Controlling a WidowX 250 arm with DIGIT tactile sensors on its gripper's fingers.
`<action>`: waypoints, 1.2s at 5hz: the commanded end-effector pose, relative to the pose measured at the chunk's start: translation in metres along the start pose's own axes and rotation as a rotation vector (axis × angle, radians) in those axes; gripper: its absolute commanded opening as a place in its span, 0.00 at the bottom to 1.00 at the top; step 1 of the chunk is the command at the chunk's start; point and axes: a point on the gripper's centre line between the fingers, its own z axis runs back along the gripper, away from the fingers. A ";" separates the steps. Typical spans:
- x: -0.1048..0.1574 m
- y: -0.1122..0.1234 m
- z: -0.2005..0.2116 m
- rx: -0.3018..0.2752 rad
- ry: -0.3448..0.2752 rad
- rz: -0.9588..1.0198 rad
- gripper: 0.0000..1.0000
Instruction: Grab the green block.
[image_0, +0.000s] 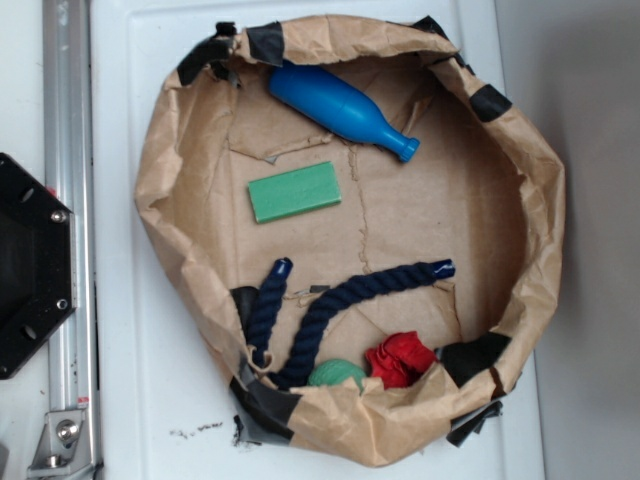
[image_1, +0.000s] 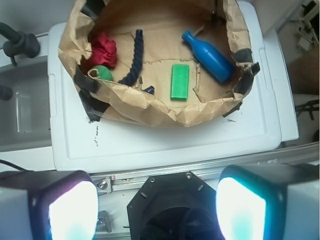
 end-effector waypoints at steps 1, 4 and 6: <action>0.000 0.000 0.000 0.000 0.000 0.000 1.00; 0.111 0.040 -0.133 0.014 0.014 0.008 1.00; 0.092 0.035 -0.180 0.045 0.111 -0.016 1.00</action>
